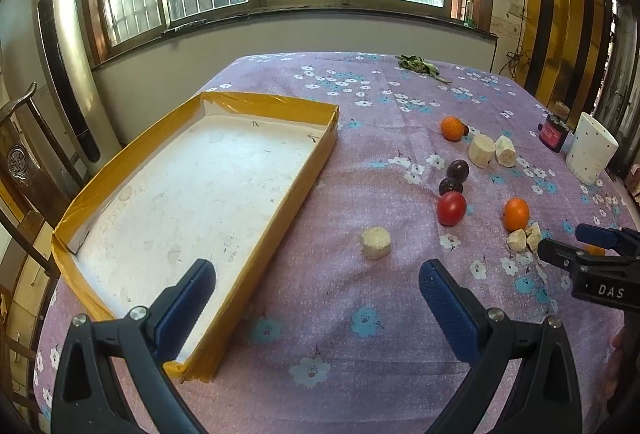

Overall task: Organize fruits
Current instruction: 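Move the right tool toward the round beige rice cake, then grasp the beige rice cake with the right tool while the left tool grasps the red tomato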

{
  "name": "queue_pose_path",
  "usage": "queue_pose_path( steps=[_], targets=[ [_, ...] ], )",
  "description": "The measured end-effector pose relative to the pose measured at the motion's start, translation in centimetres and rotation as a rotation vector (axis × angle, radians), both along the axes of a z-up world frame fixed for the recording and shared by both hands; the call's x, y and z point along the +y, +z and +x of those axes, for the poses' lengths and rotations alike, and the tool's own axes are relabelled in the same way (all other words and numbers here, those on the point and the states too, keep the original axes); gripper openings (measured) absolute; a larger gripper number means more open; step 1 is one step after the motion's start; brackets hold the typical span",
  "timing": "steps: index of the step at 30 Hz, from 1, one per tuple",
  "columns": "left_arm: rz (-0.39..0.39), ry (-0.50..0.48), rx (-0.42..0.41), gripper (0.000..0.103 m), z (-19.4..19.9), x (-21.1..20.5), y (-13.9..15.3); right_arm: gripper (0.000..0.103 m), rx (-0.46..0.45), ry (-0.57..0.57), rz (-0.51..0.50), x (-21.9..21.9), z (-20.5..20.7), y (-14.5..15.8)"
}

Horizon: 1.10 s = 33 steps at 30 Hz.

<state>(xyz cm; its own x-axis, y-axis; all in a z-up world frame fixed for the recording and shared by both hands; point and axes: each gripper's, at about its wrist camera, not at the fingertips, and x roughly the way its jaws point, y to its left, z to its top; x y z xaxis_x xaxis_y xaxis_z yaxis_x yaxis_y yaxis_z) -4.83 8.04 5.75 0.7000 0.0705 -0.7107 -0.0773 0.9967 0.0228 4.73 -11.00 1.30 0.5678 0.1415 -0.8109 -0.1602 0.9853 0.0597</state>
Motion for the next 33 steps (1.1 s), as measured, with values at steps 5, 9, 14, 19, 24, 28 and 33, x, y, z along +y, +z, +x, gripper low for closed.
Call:
queue_pose_path(
  steps=[5, 9, 14, 19, 24, 28, 33],
  targets=[
    [-0.002, -0.006, 0.008, 0.103, 0.2, 0.2, -0.2, 0.053, 0.038, 0.083, -0.002, 0.6, 1.6, -1.4],
    [-0.002, -0.025, 0.025, 0.103, 0.5, -0.2, -0.4, 0.048, 0.050, 0.141, 0.046, 0.5, 2.4, -2.1],
    [0.013, -0.056, 0.044, 0.103, 1.0, -1.4, -0.8, 0.039, 0.044, 0.183, 0.065, 0.6, 2.5, -2.2],
    [0.011, -0.106, 0.069, 0.103, 2.2, -3.2, -0.8, 0.028, 0.018, 0.154, 0.070, -0.4, 1.6, -1.1],
    [-0.007, -0.160, 0.095, 0.103, 4.7, -5.5, -0.5, 0.028, 0.001, 0.104, 0.051, -2.3, 1.2, -0.6],
    [-0.019, -0.189, 0.127, 0.102, 6.9, -7.2, -0.8, 0.028, 0.003, 0.075, 0.078, -3.7, 0.8, -0.6],
    [-0.011, -0.220, 0.171, 0.086, 9.0, -9.3, -1.9, 0.028, 0.017, 0.049, 0.108, -4.7, 0.5, -1.0]
  ],
)
